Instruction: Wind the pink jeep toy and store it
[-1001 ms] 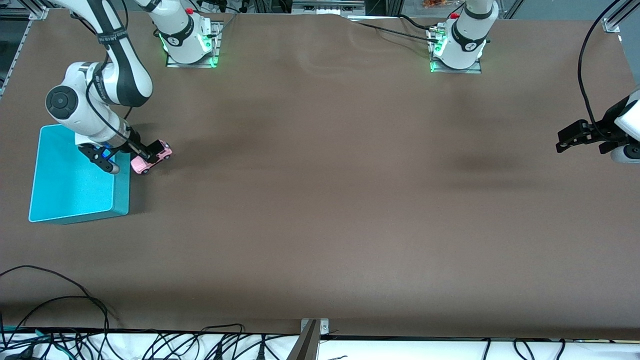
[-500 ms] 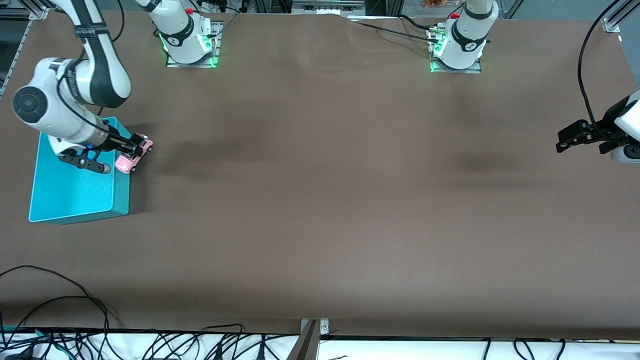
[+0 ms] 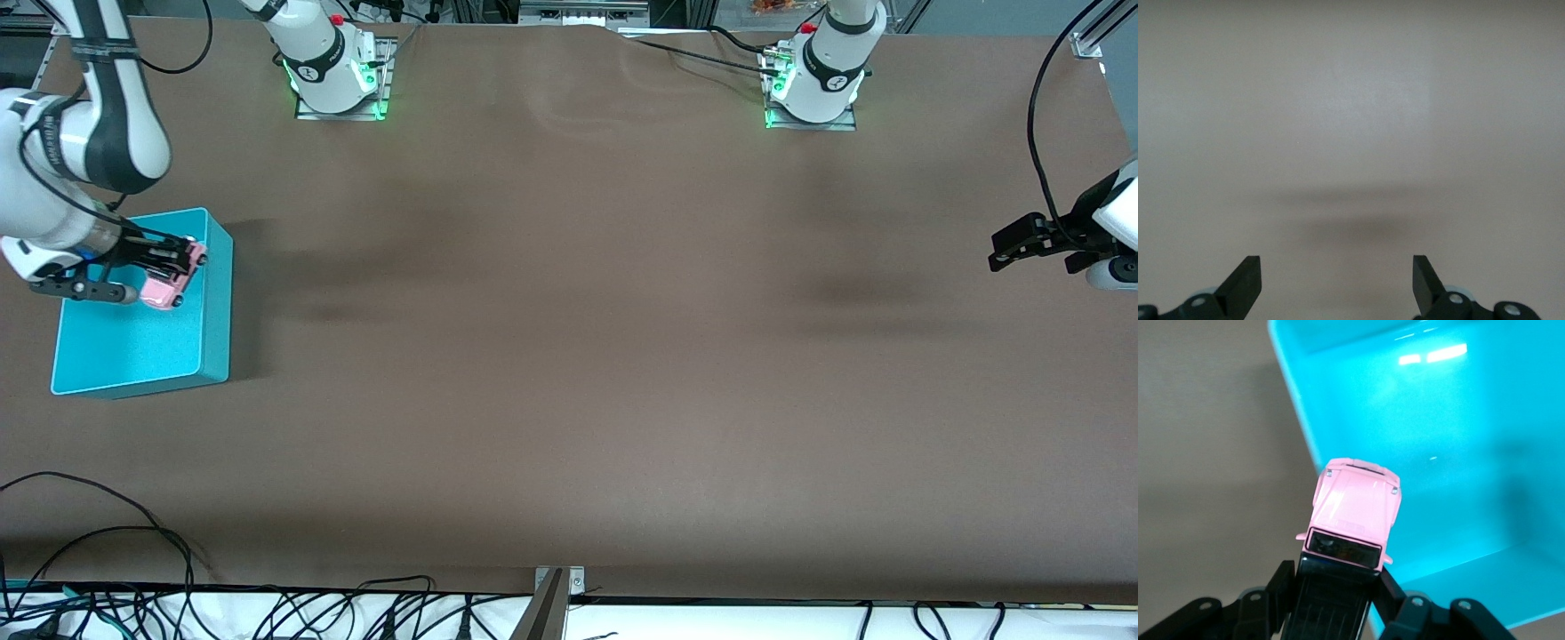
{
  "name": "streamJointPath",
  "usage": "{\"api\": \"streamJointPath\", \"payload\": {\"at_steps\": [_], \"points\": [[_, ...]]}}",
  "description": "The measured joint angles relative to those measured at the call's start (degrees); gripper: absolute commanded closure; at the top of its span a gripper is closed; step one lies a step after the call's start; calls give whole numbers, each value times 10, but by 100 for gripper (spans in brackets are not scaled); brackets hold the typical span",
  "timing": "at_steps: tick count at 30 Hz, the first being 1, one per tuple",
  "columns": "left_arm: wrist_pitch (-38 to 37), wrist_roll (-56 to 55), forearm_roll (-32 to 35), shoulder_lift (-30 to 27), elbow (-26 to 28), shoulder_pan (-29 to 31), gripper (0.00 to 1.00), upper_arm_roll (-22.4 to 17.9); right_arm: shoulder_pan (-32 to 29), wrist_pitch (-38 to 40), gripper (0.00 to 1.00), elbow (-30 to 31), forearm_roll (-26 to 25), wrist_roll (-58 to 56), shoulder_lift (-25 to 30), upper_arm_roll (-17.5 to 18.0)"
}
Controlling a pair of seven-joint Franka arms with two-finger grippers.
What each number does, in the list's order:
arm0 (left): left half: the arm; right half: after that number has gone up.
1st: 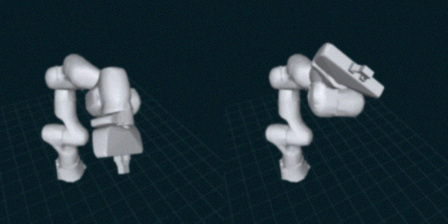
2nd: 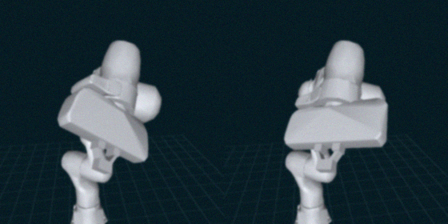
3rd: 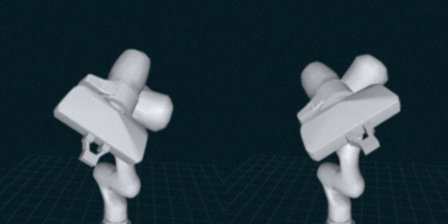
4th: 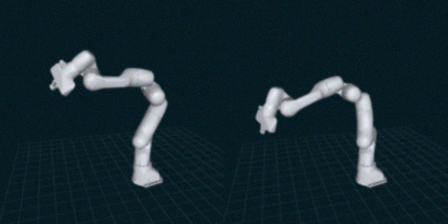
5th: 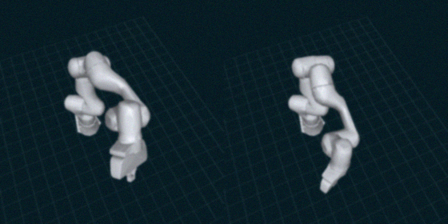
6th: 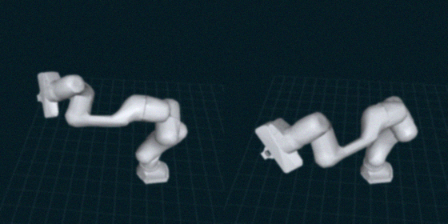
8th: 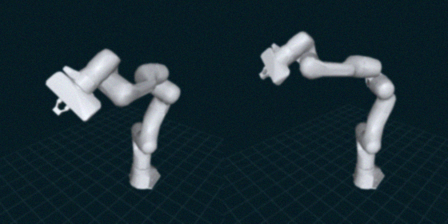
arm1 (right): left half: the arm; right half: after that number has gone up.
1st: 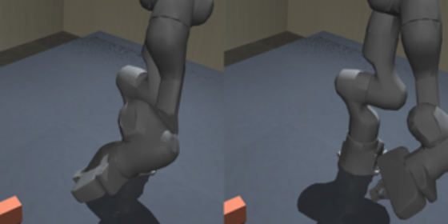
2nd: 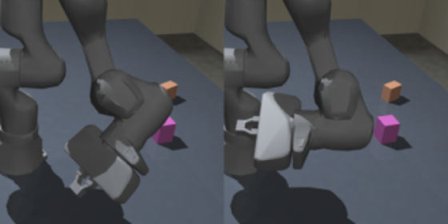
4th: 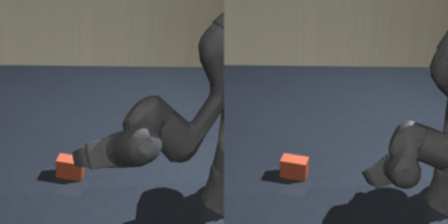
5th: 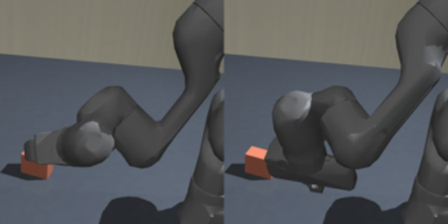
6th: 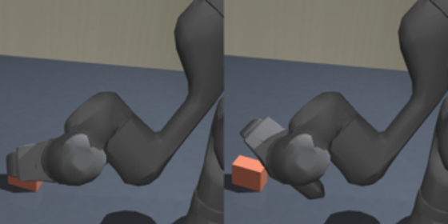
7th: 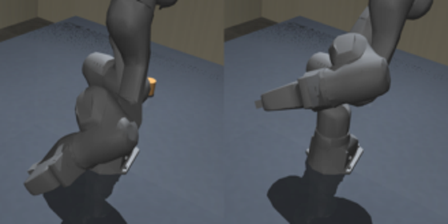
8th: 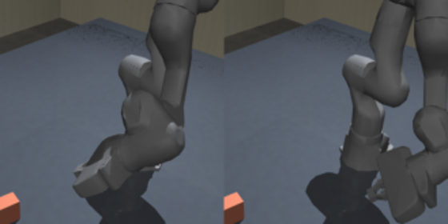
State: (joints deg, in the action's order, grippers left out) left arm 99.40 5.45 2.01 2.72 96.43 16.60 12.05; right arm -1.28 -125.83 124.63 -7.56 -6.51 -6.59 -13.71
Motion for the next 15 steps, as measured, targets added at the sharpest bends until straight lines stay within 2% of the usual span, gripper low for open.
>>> {"api": "streamJointPath", "payload": {"at_steps": [3,10,15], "points": [[0,0,0,0,0,0,0,0,-2,0,100,-1,-15,-25,-5,-11],[0,0,0,0,0,0,0,0,-11,-15,100,-1,-89,-37,-38,-18],[0,0,0,0,0,0,0,0,-30,-43,100,-2,-101,-54,-70,-20]]}}
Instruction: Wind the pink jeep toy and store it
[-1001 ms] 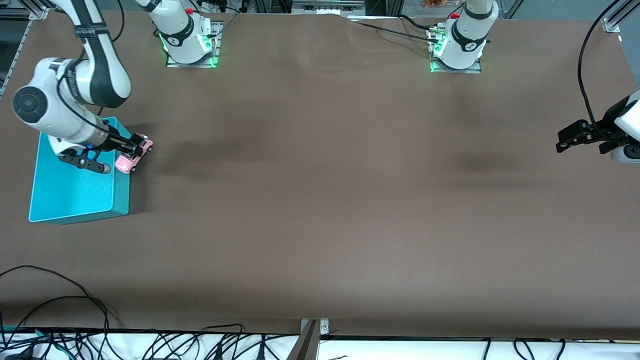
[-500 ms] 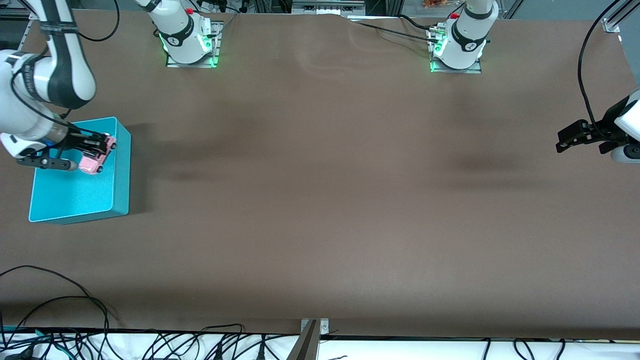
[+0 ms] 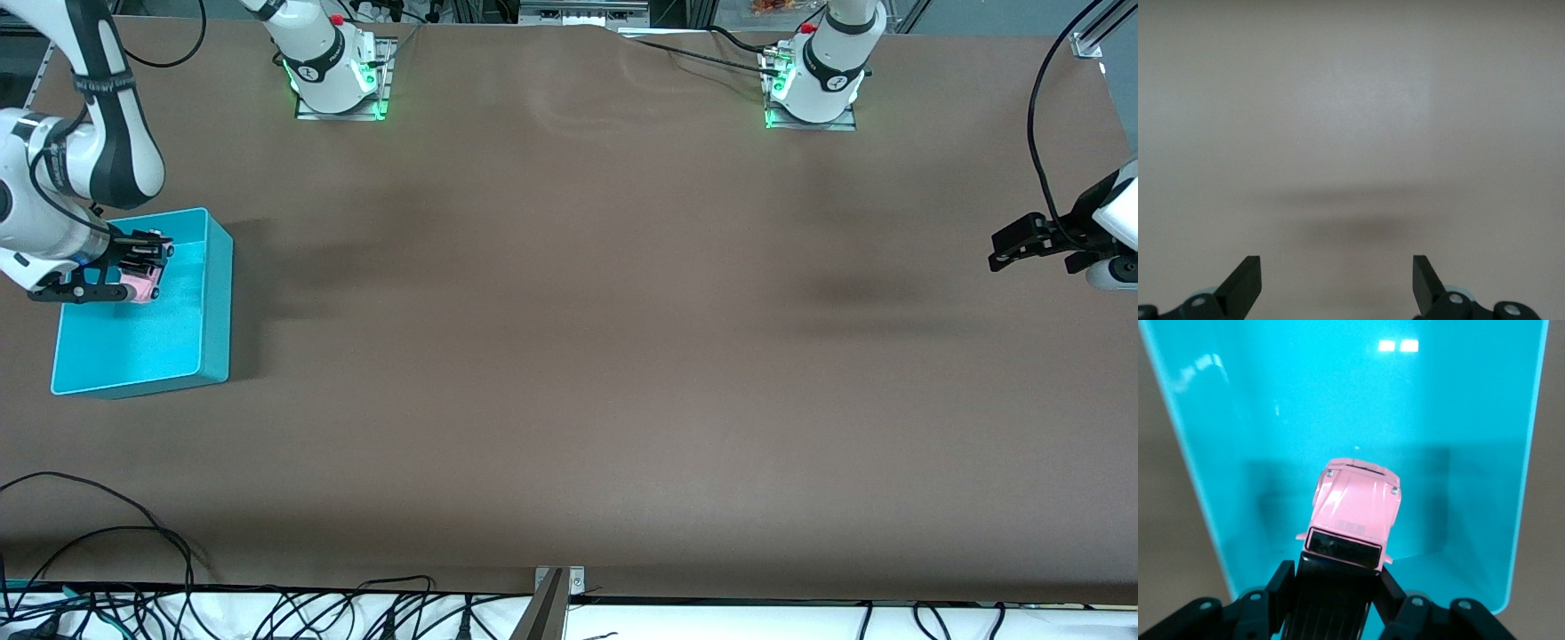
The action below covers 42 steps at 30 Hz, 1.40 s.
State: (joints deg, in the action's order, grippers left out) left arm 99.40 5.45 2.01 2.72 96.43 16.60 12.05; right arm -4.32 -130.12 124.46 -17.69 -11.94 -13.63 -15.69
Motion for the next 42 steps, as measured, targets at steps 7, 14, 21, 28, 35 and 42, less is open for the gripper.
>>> {"api": "streamJointPath", "payload": {"at_steps": [7,14,21,28,35,42], "points": [[0,0,0,0,0,0,0,0,-29,-39,100,-1,0,-8,-38,-1],[0,0,0,0,0,0,0,0,-66,-58,100,-9,0,-47,-74,-2],[0,0,0,0,0,0,0,0,-87,-76,73,-20,0,-68,-96,-2],[0,0,0,0,0,0,0,0,-87,-76,14,-22,0,-68,-99,2],[0,0,0,0,0,0,0,0,-87,-76,0,-22,0,-66,-106,23],[0,0,0,0,0,0,0,0,-86,-70,0,-27,0,-65,-98,29]]}}
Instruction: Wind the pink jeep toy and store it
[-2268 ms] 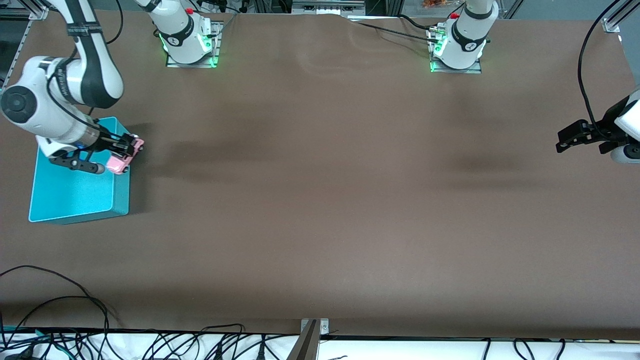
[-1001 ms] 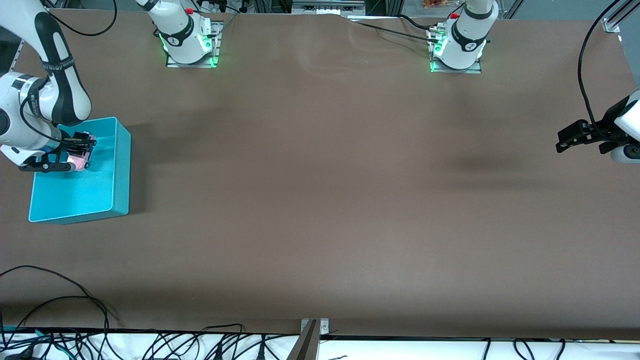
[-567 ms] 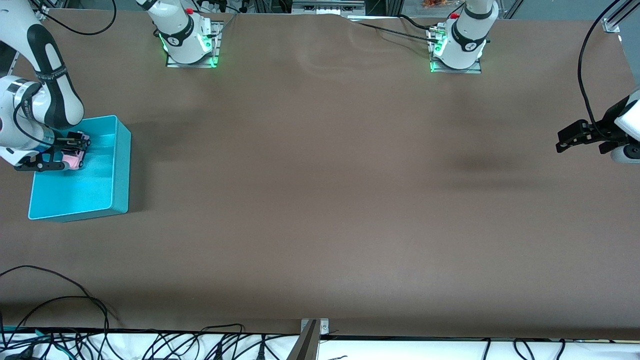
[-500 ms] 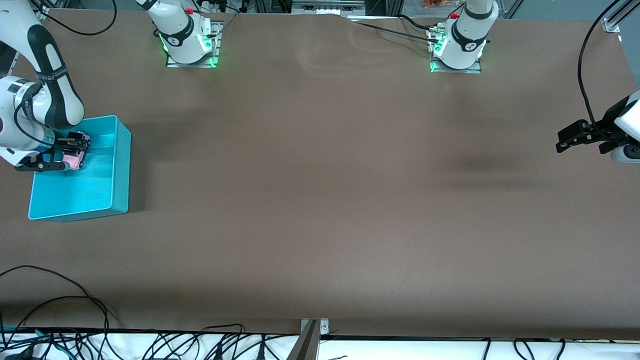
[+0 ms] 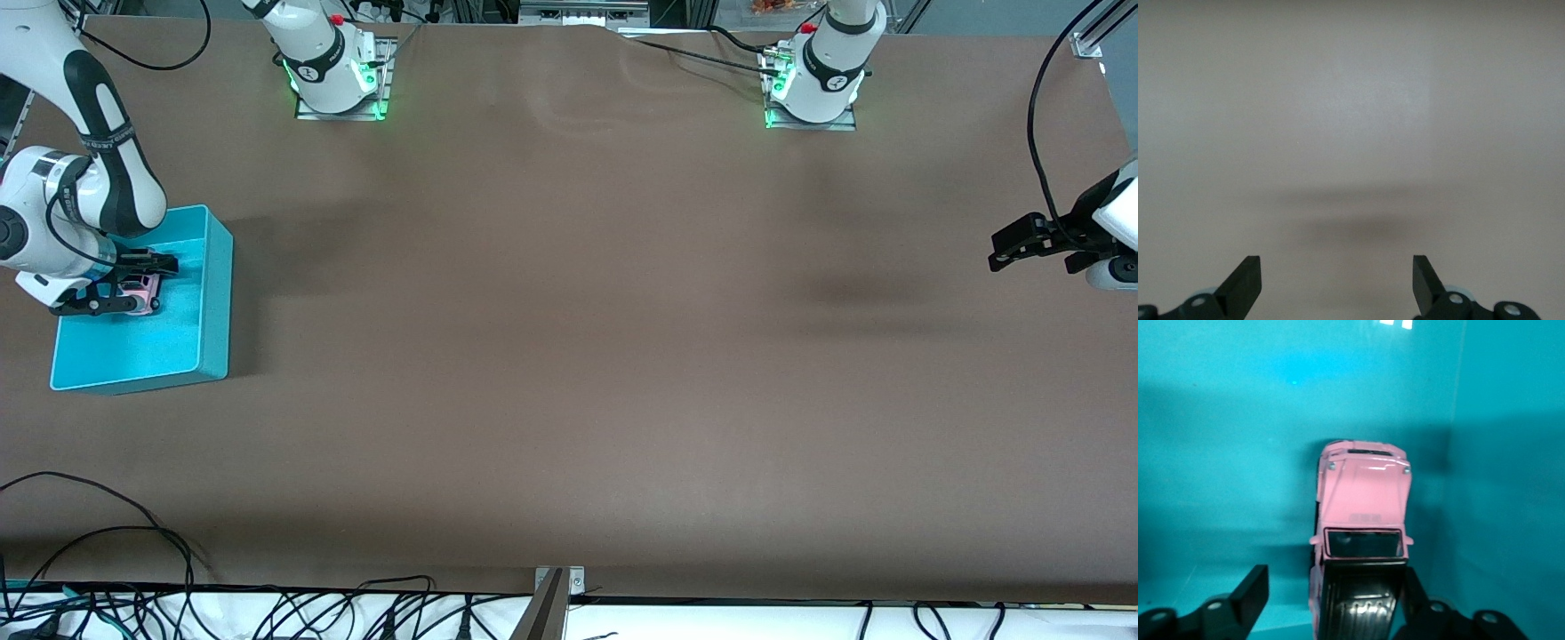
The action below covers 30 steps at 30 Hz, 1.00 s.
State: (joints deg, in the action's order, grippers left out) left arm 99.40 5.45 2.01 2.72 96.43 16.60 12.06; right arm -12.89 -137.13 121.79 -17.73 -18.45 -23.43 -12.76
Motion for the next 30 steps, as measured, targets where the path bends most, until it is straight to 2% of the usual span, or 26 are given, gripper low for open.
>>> {"api": "streamJointPath", "payload": {"at_steps": [7,16,24,30], "points": [[0,0,0,0,0,0,0,0,0,47,0,-10,7,0,56,8],[0,0,0,0,0,0,0,0,2,85,0,-11,121,0,135,29],[0,0,0,0,0,0,0,0,21,141,0,-11,142,5,203,33],[1,0,0,0,-1,0,0,0,42,220,0,-34,172,48,236,44]]}}
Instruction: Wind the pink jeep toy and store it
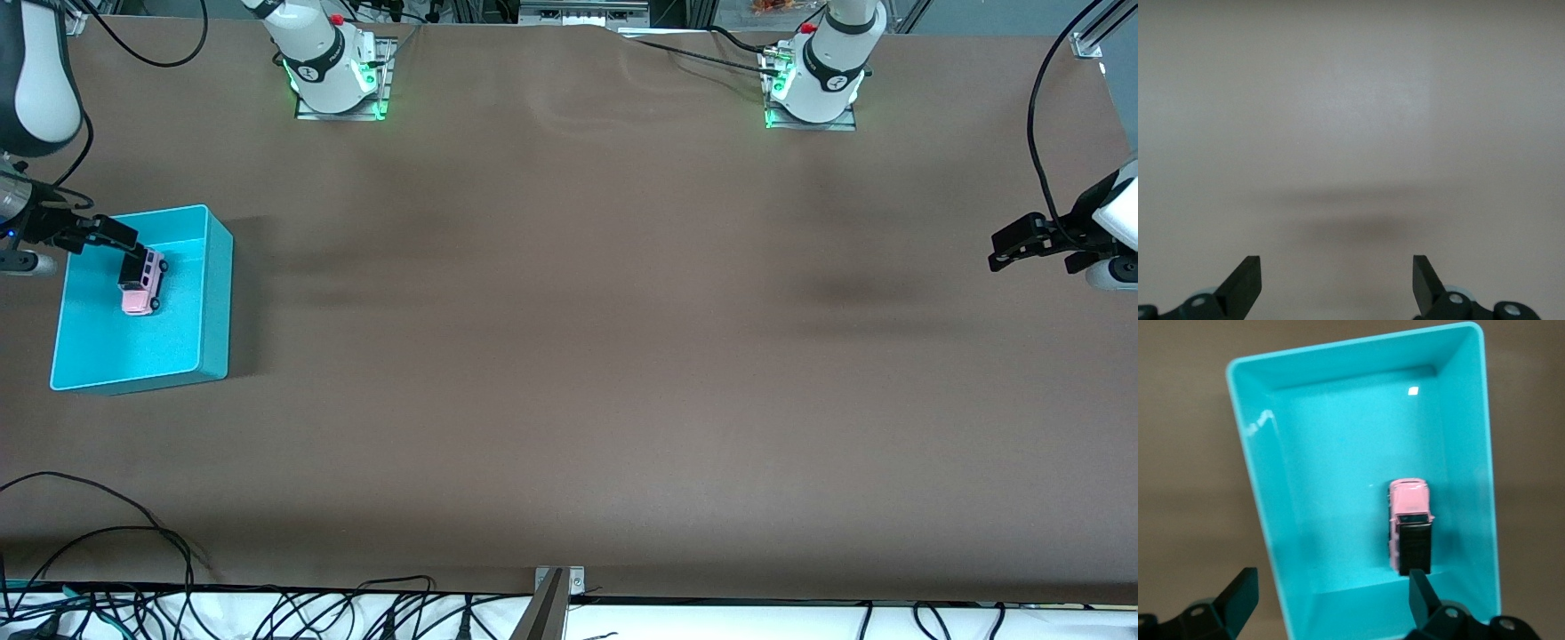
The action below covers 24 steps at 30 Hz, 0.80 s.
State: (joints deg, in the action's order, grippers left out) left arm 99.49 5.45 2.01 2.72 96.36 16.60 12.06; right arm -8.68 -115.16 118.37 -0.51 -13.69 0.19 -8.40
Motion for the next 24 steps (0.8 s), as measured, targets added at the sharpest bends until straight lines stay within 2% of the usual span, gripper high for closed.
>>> {"api": "streamJointPath", "payload": {"at_steps": [6,10,24], "points": [[1,0,0,0,-3,0,0,0,31,119,0,-85,6,62,7,3],[1,0,0,0,-3,0,0,-1,49,171,0,-132,12,95,7,8],[2,0,0,0,-3,6,0,-4,59,256,0,-219,26,161,-4,83]]}}
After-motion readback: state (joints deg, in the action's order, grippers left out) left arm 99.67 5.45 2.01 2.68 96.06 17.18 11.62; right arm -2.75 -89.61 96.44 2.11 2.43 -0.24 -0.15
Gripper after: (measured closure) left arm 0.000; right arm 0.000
